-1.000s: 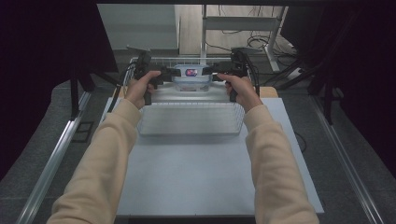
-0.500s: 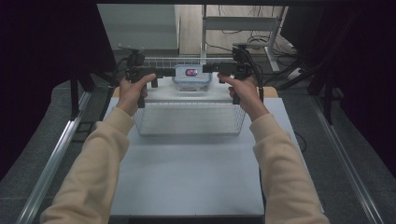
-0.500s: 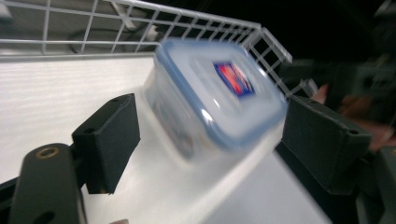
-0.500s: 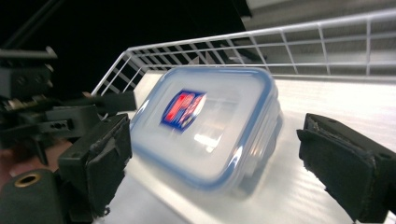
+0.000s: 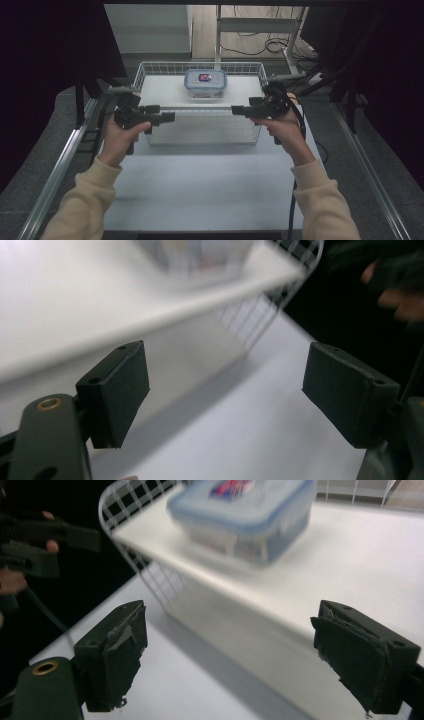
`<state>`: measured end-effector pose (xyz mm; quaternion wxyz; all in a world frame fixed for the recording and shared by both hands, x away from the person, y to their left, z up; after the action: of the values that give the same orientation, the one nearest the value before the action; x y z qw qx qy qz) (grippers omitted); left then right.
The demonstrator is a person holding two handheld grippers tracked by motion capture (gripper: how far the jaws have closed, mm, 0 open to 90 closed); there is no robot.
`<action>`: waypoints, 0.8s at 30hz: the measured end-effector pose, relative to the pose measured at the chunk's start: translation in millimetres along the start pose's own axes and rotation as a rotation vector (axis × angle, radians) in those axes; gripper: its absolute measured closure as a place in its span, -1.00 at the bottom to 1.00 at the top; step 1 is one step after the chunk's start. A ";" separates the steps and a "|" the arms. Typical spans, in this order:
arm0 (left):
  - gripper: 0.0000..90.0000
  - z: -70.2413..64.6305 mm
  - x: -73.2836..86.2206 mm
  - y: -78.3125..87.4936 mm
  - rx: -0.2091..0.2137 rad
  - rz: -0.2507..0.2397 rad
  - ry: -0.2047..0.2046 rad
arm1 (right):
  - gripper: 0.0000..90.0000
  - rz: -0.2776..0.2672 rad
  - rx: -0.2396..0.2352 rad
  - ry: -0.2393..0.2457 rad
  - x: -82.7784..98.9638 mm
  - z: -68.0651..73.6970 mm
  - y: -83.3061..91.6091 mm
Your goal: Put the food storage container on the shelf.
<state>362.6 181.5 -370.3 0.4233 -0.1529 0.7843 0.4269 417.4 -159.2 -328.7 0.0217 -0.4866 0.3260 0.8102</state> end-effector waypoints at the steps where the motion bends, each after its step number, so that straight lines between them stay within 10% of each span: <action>1: -0.59 -1.3 8.8 0.1 0.000 0.015 0.001 | -0.67 0.017 0.001 0.009 7.7 2.2 1.6; 15: -0.58 -19.3 116.9 -14.1 -0.022 0.153 -0.077 | -0.59 0.147 0.022 0.050 125.9 16.8 -0.7; 24: -0.59 -24.9 141.3 -25.6 -0.032 0.203 -0.095 | -0.59 0.207 0.022 0.042 170.4 16.2 -6.6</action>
<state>280.6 163.7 -489.5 0.4121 -0.0592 0.7679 0.4868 317.6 -193.2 -463.7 -0.0637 -0.4670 0.3839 0.7940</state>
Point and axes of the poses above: each handheld gripper's, and its own axes: y roughly backward along the jaws, x roughly out of its underside, z roughly to its left, the point moved 3 cm from there along -y, roughly forward along the jaws, and after that the axes turned 8 degrees about -x, right-handed, at the moved point
